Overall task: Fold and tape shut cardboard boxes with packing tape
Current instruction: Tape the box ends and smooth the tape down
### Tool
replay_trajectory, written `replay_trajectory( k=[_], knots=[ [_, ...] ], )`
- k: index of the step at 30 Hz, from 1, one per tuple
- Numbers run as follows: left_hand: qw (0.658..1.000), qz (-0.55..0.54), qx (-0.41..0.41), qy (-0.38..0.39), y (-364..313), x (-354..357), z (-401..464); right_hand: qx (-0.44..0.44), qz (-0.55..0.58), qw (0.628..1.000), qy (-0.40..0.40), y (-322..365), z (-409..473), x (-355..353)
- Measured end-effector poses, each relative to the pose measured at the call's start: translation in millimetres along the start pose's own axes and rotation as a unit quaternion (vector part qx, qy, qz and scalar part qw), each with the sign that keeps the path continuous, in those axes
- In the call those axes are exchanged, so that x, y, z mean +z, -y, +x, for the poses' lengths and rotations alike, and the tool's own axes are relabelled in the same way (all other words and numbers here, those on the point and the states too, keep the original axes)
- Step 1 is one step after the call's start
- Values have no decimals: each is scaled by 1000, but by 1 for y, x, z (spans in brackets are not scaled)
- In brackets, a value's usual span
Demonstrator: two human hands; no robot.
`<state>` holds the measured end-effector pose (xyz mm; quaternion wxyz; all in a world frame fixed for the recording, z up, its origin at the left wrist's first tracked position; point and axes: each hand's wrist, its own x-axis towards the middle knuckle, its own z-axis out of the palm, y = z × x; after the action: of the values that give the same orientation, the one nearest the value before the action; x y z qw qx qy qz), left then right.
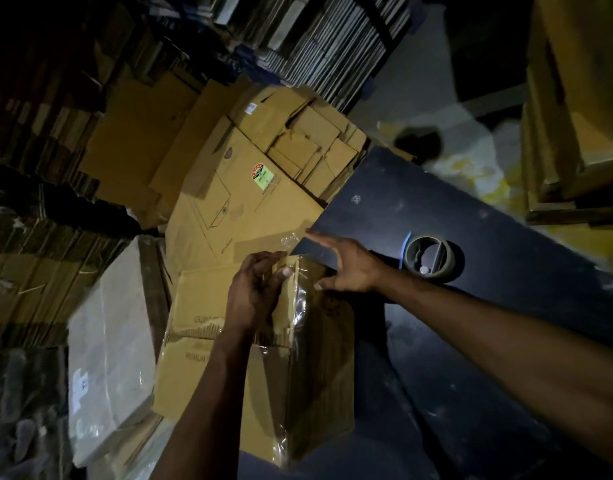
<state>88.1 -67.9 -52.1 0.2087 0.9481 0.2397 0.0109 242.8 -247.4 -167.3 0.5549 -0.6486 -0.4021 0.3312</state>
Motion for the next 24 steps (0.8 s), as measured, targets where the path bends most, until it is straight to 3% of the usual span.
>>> replay_trajectory(
  k=[6,11,19,24],
  knots=[
    [1000,1,-1,-1,1,-1,0,-17,100,993,-53,-7,-22,34],
    [1000,7,14,-3,6,1,-8,-45,21,994,-101,-5,-42,74],
    [1000,15,17,-18,11,6,-16,-82,-36,993,-80,-10,-110,114],
    [999,14,19,-21,12,9,-15,-18,-5,985,-173,-9,-84,84]
  ],
)
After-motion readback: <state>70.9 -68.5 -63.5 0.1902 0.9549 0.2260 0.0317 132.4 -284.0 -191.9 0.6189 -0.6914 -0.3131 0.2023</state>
